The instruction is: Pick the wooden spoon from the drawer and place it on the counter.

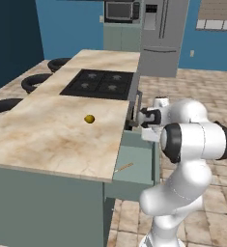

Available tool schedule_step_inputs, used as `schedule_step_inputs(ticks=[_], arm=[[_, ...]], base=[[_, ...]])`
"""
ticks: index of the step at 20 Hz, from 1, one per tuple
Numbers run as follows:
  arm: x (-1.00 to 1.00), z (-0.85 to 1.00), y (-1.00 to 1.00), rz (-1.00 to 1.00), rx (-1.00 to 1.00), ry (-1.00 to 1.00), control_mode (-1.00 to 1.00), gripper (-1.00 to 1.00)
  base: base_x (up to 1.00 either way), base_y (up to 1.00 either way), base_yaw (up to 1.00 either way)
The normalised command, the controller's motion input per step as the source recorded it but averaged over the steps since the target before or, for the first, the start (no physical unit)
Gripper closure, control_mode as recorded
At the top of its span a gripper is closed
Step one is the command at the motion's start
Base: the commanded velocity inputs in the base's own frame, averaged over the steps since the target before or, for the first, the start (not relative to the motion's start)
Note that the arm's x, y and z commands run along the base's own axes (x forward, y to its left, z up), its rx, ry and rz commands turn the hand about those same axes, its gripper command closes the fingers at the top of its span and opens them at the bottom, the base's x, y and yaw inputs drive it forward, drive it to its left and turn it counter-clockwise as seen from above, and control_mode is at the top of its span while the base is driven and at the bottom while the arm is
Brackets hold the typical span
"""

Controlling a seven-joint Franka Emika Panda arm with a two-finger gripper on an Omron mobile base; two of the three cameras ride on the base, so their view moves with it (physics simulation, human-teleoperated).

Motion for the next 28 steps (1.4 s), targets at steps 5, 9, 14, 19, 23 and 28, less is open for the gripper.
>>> schedule_step_inputs(ticks=[5,9,14,19,23,28], arm=[[0.26,-0.62,0.23,0.00,0.00,0.04,-1.00,-1.00],[0.30,-0.54,0.21,0.00,0.00,0.00,-1.00,-1.00],[0.11,-0.53,0.02,0.00,0.00,0.00,-1.00,-1.00],[0.00,-0.63,-0.29,0.00,-0.02,0.00,-1.00,-1.00],[0.00,-0.75,-0.19,-0.01,-0.11,0.00,-1.00,-1.00],[0.00,-0.86,-0.31,-0.02,-0.15,0.00,-1.00,-1.00]], base=[[0.00,0.00,0.00],[0.00,0.00,0.00],[0.00,0.00,0.00],[0.00,0.00,0.00],[0.00,0.00,0.00],[0.00,0.00,0.00]])
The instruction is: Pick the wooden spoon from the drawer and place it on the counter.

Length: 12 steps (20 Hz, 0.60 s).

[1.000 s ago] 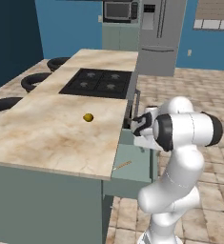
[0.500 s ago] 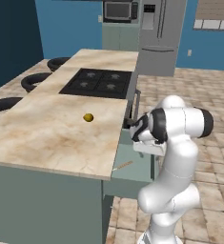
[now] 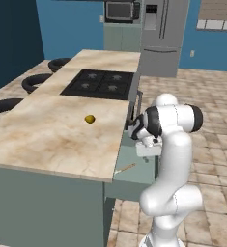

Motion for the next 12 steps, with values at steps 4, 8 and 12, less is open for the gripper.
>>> schedule_step_inputs(ticks=[4,8,12], arm=[[-0.17,-1.00,-0.97,-0.09,-0.09,0.00,-1.00,-1.00],[-0.47,-1.00,-1.00,-0.09,-0.03,-0.05,-1.00,-1.00],[-0.65,-1.00,-1.00,-0.02,0.00,-0.18,-1.00,-1.00]], base=[[0.00,0.00,0.00],[0.00,0.00,0.00],[0.00,0.00,0.00]])
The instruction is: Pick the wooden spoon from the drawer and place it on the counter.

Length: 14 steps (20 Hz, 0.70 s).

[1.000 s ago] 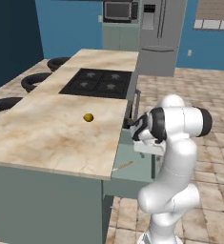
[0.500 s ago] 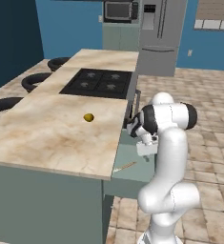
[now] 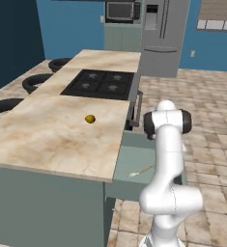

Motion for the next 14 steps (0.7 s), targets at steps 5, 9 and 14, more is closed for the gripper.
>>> schedule_step_inputs(ticks=[5,9,14], arm=[[-0.74,-1.00,-1.00,0.00,0.00,-0.32,-1.00,-1.00],[-0.76,-1.00,-1.00,0.01,0.00,-0.47,-1.00,-1.00],[-0.51,-0.48,-0.98,0.18,-0.01,-0.62,-1.00,-1.00]], base=[[0.00,0.00,0.00],[0.00,0.00,0.00],[0.00,0.00,0.00]])
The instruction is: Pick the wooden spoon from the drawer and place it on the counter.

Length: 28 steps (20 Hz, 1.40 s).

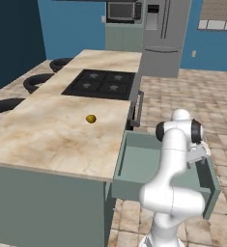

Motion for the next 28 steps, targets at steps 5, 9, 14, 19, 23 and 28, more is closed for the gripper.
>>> schedule_step_inputs(ticks=[5,9,14,19,23,28], arm=[[-0.07,0.55,-0.16,0.38,0.00,-0.72,-1.00,-1.00],[0.00,0.65,-0.10,0.47,0.00,-0.72,-1.00,-1.00],[0.00,0.28,0.09,0.34,0.03,-0.87,-1.00,-1.00],[0.10,0.01,0.42,0.12,0.13,-0.77,-1.00,-1.00],[0.03,0.00,0.53,0.00,0.18,-0.55,-1.00,-1.00],[0.31,0.00,0.21,0.00,0.05,-0.16,-1.00,-1.00]], base=[[0.00,0.00,0.00],[0.00,0.00,0.00],[0.00,0.00,0.00],[0.00,0.00,0.00],[0.00,0.00,0.00],[0.00,0.00,0.00]])
